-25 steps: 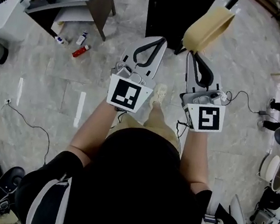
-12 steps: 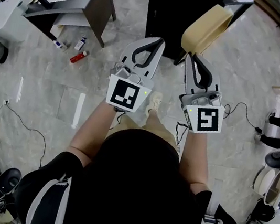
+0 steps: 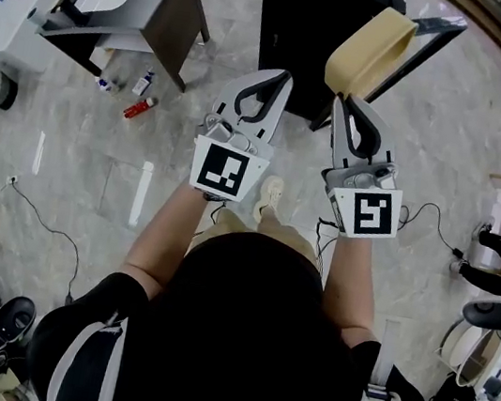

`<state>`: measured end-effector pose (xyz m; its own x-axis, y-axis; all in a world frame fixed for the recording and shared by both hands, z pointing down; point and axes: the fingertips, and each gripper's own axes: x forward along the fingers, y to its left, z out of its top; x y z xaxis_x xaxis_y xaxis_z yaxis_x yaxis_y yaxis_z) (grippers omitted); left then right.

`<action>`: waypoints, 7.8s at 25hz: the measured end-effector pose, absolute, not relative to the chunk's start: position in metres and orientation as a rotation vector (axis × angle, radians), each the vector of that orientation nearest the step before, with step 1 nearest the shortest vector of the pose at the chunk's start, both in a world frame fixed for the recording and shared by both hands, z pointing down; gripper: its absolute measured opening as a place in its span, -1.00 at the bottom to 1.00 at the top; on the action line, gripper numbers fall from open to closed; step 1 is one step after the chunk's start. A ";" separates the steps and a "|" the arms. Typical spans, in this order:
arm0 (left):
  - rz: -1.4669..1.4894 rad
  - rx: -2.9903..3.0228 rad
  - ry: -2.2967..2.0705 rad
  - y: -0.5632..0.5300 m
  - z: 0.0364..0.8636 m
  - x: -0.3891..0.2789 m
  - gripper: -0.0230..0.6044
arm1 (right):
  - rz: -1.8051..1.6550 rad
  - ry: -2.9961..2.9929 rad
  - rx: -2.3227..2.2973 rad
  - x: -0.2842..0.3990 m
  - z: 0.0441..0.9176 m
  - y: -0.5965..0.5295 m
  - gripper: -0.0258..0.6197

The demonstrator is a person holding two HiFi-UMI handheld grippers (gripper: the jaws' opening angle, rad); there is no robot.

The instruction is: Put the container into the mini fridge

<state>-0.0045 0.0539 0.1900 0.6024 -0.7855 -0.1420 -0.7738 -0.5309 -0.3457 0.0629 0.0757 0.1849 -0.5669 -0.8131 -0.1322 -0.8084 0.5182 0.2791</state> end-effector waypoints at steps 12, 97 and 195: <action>-0.105 -2.446 1.372 -0.083 0.210 0.026 -0.85 | -0.450 -2.792 1.351 0.091 0.191 -0.065 -0.79; -0.332 -2.684 1.454 -0.371 0.527 -0.001 -0.85 | -0.292 -2.056 0.501 0.051 0.594 -0.351 -0.79; -0.388 -2.753 1.309 -0.325 0.366 0.003 -0.85 | -0.070 -2.261 1.073 0.063 0.415 -0.343 -0.79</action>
